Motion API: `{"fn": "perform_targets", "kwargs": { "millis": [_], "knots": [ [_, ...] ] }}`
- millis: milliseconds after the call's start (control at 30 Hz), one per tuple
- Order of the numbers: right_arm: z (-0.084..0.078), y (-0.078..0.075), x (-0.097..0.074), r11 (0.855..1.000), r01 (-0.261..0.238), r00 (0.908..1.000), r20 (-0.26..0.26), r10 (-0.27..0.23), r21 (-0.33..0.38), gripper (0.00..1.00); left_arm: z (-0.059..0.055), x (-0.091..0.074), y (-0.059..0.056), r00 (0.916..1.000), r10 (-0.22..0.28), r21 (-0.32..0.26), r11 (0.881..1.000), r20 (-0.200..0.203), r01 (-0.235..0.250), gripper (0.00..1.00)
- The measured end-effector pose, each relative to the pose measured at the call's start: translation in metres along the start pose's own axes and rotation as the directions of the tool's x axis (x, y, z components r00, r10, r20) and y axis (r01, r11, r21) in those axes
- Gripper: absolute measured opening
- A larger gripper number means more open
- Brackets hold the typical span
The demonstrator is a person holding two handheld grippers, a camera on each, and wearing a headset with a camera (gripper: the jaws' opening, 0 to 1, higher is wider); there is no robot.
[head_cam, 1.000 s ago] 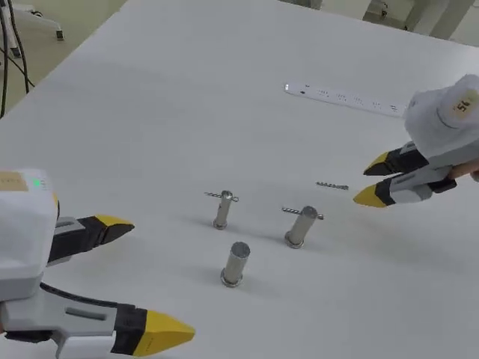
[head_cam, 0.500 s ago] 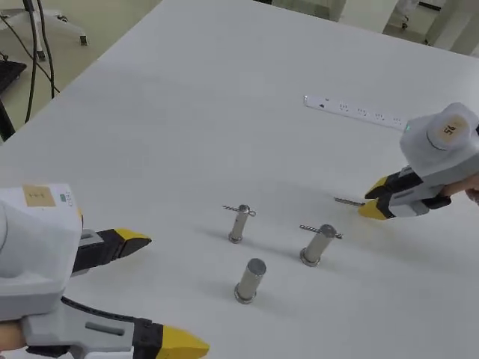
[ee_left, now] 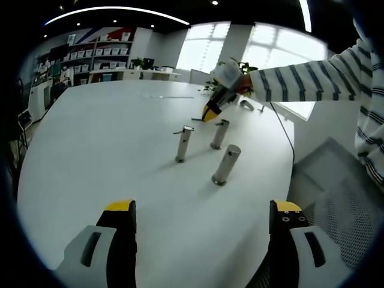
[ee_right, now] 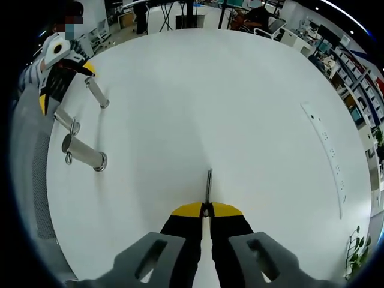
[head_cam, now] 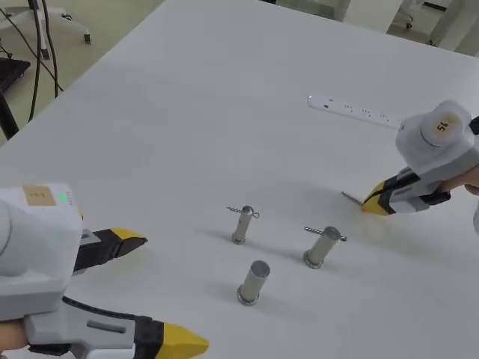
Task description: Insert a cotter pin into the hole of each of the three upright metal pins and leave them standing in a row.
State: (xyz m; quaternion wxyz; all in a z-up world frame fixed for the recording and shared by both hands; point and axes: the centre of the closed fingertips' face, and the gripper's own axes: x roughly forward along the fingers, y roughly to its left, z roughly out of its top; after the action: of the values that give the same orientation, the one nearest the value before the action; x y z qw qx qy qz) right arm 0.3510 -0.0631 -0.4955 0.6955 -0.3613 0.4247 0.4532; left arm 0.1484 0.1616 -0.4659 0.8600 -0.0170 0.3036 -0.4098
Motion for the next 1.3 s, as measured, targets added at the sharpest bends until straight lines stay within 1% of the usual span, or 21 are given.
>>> {"fn": "perform_targets", "kwargs": {
  "millis": [100,167,233,333,467,567,633,667,833,1000,1133,1200,1300],
  "knots": [
    [0.0,0.001,0.0,1.0,0.006,0.9999,-0.009,-0.006,-0.008,0.0,0.0,0.001,-0.004,0.9999,-0.012,0.005,1.0,-0.001,0.012,0.9],
    [0.0,0.001,-0.001,1.0,0.029,0.9994,-0.018,-0.029,-0.003,0.0,0.0,0.002,-0.005,0.9999,-0.016,0.001,1.0,0.002,0.016,0.9],
    [0.001,0.003,0.0,0.999,0.041,0.999,-0.017,-0.041,-0.014,0.0,0.001,0.003,-0.006,0.9998,-0.017,0.0,1.0,0.007,0.017,0.9],
    [0.0,0.004,-0.001,0.997,0.054,0.9981,-0.028,-0.055,-0.052,0.0,0.004,0.002,-0.006,0.9996,-0.016,-0.002,1.0,0.022,0.016,0.9],
    [0.001,0.004,-0.002,0.995,0.061,0.997,-0.043,-0.065,-0.075,0.0,0.004,0.001,-0.007,0.9996,-0.014,-0.002,1.0,0.023,0.014,0.9],
    [0.004,0.004,-0.005,0.995,0.065,0.9973,-0.03,-0.067,-0.071,0.0,0.004,0.0,-0.007,0.9997,-0.014,-0.003,1.0,0.019,0.014,0.9],
    [0.004,0.008,-0.008,0.997,0.053,0.9983,-0.023,-0.054,-0.047,0.0,0.006,-0.001,-0.006,0.9996,-0.012,-0.003,1.0,0.024,0.013,0.9],
    [0.004,0.009,-0.01,0.997,0.057,0.9981,-0.021,-0.058,-0.046,0.0,0.006,-0.002,-0.006,0.9996,-0.013,-0.004,1.0,0.025,0.013,0.9],
    [0.008,0.017,-0.023,0.995,0.076,0.9969,0.024,-0.075,-0.063,0.0,0.012,-0.003,-0.008,0.9988,-0.021,0.007,1.0,0.045,0.021,0.9],
    [0.01,0.023,-0.039,0.991,0.105,0.9929,0.065,-0.099,-0.083,0.0,0.02,-0.002,-0.011,0.9976,-0.035,0.006,0.999,0.06,0.035,0.9],
    [0.016,0.03,-0.054,0.989,0.128,0.985,0.125,-0.119,-0.073,0.0,0.026,0.0,-0.013,0.9968,-0.049,0.001,0.999,0.063,0.049,0.9],
    [0.018,0.033,-0.06,0.987,0.138,0.9821,0.139,-0.127,-0.078,0.0,0.027,0.002,-0.014,0.9967,-0.055,-0.013,0.998,0.06,0.056,0.89],
    [0.024,0.041,-0.068,0.984,0.154,0.9759,0.17,-0.137,-0.093,0.0,0.03,0.003,-0.018,0.9954,-0.068,-0.032,0.997,0.067,0.071,0.88]
  ]
}}
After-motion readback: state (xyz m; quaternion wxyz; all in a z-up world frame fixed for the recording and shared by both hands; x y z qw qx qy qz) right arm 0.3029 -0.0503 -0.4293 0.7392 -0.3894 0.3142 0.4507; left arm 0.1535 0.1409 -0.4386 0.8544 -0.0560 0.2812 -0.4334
